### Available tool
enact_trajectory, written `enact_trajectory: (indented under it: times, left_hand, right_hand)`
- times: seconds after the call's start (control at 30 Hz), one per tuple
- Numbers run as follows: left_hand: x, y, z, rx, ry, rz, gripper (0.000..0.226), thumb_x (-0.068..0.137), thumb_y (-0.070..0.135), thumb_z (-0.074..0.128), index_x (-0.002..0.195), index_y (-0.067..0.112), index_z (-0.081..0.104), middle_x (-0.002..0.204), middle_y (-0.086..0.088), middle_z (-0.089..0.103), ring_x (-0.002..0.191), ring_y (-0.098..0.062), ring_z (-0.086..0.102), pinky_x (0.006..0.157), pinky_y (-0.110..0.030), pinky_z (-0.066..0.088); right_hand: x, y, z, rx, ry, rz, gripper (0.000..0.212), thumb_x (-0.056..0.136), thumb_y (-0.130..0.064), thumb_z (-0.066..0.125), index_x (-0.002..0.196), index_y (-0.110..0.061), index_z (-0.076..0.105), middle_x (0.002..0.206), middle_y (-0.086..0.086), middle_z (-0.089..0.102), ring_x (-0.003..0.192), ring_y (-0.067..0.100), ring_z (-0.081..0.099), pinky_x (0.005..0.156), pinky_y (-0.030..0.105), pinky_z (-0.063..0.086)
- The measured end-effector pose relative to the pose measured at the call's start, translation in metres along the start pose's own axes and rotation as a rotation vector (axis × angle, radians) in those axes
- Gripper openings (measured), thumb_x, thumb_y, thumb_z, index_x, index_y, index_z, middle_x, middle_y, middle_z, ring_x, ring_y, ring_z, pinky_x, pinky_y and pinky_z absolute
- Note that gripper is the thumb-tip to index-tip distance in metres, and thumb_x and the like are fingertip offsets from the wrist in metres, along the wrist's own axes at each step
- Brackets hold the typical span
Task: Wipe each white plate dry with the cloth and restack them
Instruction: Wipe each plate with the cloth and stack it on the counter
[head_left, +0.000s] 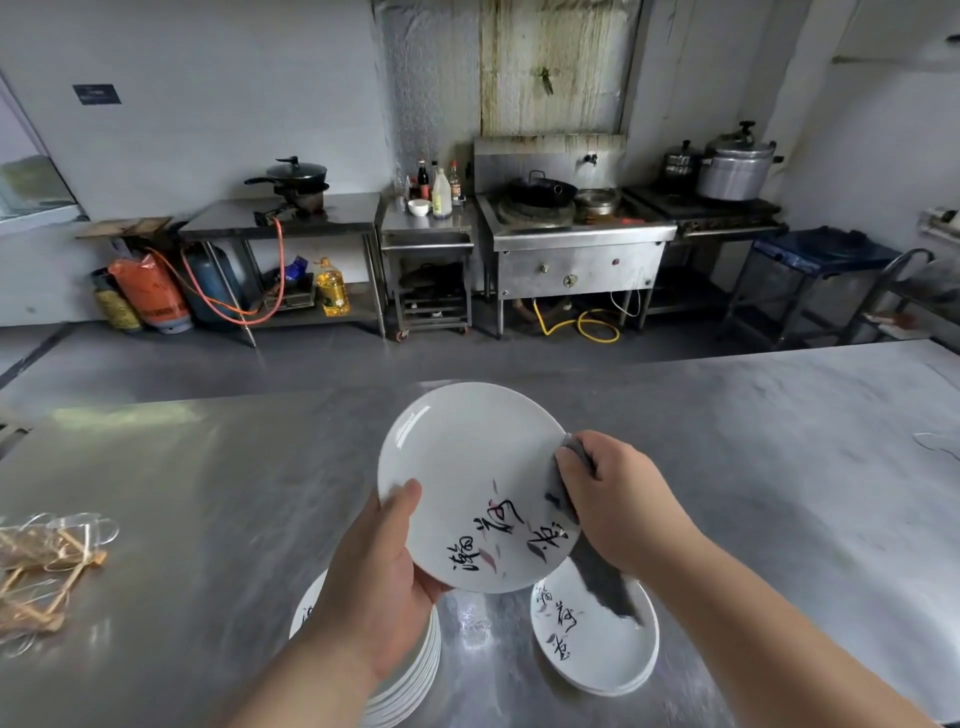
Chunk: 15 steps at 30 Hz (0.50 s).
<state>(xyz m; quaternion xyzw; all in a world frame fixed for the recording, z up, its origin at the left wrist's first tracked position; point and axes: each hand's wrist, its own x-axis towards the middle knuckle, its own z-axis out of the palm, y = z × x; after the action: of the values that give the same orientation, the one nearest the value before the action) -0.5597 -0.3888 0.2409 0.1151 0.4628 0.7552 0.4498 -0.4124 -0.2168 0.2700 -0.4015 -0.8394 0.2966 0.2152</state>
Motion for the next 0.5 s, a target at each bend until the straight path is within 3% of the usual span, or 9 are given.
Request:
enact_trajectory:
  times: [0.1,0.17,0.23,0.27,0.33,0.4,0.5]
  left_hand:
    - [0.000,0.012,-0.004,0.488,0.121,0.051,0.038,0.098,0.071,0.048,0.114,0.048,0.073,0.106,0.007,0.080,0.090,-0.020,0.079,0.067,-0.035,0.063]
    - [0.004,0.021,-0.007,0.853,0.177,0.030,0.054,0.103,0.072,0.030,0.105,0.037,0.071,0.080,0.007,0.074,0.068,-0.017,0.071,0.065,-0.031,0.060]
    - [0.010,0.027,-0.013,1.155,0.231,-0.032,0.066,0.103,0.072,0.024,0.098,0.020,0.064,0.077,0.004,0.068,0.069,-0.016,0.064,0.072,-0.034,0.054]
    - [0.013,0.028,-0.016,1.247,0.227,-0.078,0.068,0.103,0.072,0.024,0.093,0.015,0.059,0.073,0.003,0.066,0.065,-0.015,0.062,0.066,-0.032,0.048]
    - [0.017,0.029,-0.018,1.222,0.174,-0.183,0.066,0.105,0.070,0.025,0.083,0.013,0.050,0.055,0.005,0.055,0.045,-0.014,0.045,0.052,-0.027,0.032]
    - [0.018,0.031,-0.016,1.024,0.124,-0.310,0.072,0.103,0.074,0.022,0.082,0.011,0.050,0.053,-0.001,0.055,0.041,-0.015,0.038,0.049,-0.022,0.026]
    - [0.016,0.033,-0.012,0.815,-0.012,-0.446,0.106,0.087,0.091,0.004,0.119,0.010,0.064,0.086,-0.018,0.079,0.056,-0.023,0.064,0.047,-0.022,0.041]
  right_hand:
    - [0.001,0.003,-0.010,-0.133,-0.124,-0.044,0.030,0.096,-0.030,0.045,0.072,-0.041,0.061,0.068,-0.027,0.065,0.069,-0.004,0.059,0.052,0.015,0.040]
    - [0.004,0.007,-0.013,-0.177,-0.181,-0.018,0.034,0.098,-0.033,0.044,0.070,-0.046,0.058,0.064,-0.023,0.063,0.062,0.001,0.057,0.048,0.019,0.038]
    - [0.006,0.013,-0.012,-0.209,-0.214,0.001,0.038,0.101,-0.034,0.044,0.067,-0.043,0.057,0.062,-0.014,0.062,0.060,0.004,0.056,0.048,0.019,0.033]
    - [0.008,0.016,-0.010,-0.208,-0.205,0.008,0.037,0.102,-0.034,0.045,0.067,-0.036,0.056,0.064,-0.009,0.061,0.062,0.007,0.055,0.051,0.021,0.033]
    - [0.009,0.018,-0.005,-0.184,-0.167,0.015,0.035,0.104,-0.035,0.046,0.070,-0.026,0.052,0.071,-0.007,0.060,0.069,0.010,0.056,0.056,0.024,0.037]
    - [0.009,0.020,-0.001,-0.156,-0.116,0.011,0.032,0.105,-0.034,0.046,0.075,-0.024,0.052,0.075,-0.007,0.061,0.071,0.007,0.055,0.060,0.026,0.041]
    - [0.004,0.020,-0.002,-0.119,0.020,-0.013,0.025,0.106,-0.035,0.045,0.085,-0.026,0.054,0.072,-0.008,0.063,0.068,0.011,0.057,0.062,0.032,0.048]
